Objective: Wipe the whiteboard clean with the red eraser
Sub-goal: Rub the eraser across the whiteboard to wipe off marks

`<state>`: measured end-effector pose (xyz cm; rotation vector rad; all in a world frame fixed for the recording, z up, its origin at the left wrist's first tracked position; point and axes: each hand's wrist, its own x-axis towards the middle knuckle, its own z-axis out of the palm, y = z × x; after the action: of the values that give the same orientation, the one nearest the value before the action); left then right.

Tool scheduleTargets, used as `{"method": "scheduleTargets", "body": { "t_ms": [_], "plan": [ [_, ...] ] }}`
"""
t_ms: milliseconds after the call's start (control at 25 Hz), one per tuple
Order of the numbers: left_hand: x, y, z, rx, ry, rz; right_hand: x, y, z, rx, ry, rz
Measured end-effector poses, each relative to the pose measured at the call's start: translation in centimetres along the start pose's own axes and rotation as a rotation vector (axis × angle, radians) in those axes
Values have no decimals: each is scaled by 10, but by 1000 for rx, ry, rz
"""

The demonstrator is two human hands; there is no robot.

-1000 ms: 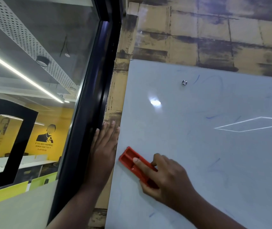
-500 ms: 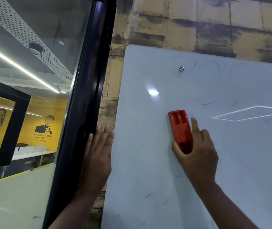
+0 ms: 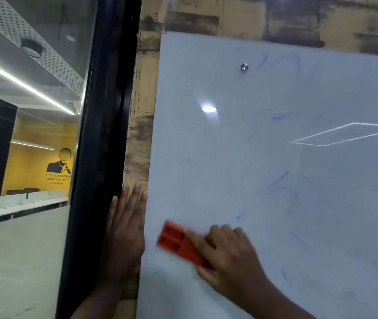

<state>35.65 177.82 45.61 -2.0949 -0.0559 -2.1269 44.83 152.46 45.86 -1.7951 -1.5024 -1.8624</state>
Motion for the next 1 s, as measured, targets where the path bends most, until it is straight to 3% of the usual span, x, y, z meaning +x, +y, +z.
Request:
{"method": "scheduleTargets", "body": {
  "t_ms": [240, 360, 480, 760, 840, 1000],
  "plan": [
    [-31, 3, 2, 69, 9, -7, 44, 52, -24, 44, 169, 462],
    [-32, 3, 3, 90, 9, -14, 65, 34, -19, 126, 156, 442],
    [-34, 3, 4, 116, 24, -7, 66, 13, -10, 139, 82, 303],
    [-52, 4, 2, 122, 16, -4, 1, 0, -9, 60, -102, -12],
    [-58, 7, 3, 115, 32, -17, -1, 18, -15, 37, -72, 43],
    [-67, 8, 0, 40, 20, -47, 29, 49, -31, 24, 40, 338]
  ]
}}
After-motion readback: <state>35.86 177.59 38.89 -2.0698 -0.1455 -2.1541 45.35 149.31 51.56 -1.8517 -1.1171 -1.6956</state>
